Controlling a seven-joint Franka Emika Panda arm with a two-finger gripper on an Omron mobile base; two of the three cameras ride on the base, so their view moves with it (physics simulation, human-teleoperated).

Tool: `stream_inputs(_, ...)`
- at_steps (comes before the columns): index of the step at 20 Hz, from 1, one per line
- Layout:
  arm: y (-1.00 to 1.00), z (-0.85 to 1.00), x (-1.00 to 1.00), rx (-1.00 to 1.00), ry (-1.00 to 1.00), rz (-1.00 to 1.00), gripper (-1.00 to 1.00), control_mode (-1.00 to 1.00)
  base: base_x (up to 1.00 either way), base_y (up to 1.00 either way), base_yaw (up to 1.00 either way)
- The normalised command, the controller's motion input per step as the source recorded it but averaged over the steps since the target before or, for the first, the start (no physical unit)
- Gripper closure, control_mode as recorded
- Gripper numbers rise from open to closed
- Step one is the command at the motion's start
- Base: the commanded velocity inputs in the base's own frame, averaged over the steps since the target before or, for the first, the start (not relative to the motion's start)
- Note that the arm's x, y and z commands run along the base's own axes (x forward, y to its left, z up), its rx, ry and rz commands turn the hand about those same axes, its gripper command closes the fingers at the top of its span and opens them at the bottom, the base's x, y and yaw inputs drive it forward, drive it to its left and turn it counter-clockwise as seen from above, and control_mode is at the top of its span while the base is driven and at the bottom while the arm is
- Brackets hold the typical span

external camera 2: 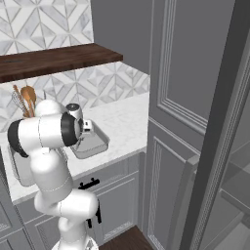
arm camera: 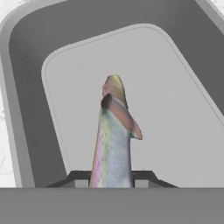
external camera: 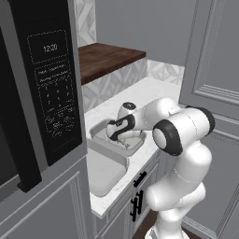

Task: Place one carrot and one fish in each tupperware on the nearby counter, to pack two identical lunches.

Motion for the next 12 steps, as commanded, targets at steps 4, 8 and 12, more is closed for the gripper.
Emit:
stream_inputs(4,0.00,0.00,0.03,0.00,0.00,0.03,-1.00,-1.00,0.00,0.00,0.00)
stream_inputs(8,0.00,0.00,0.08,0.00,0.00,0.02,-1.00,-1.00,0.00,0.00,0.00)
stream_inputs(12,0.00,0.03,0.17,0.00,0.00,0.00,-1.00,-1.00,0.00,0.00,0.00)
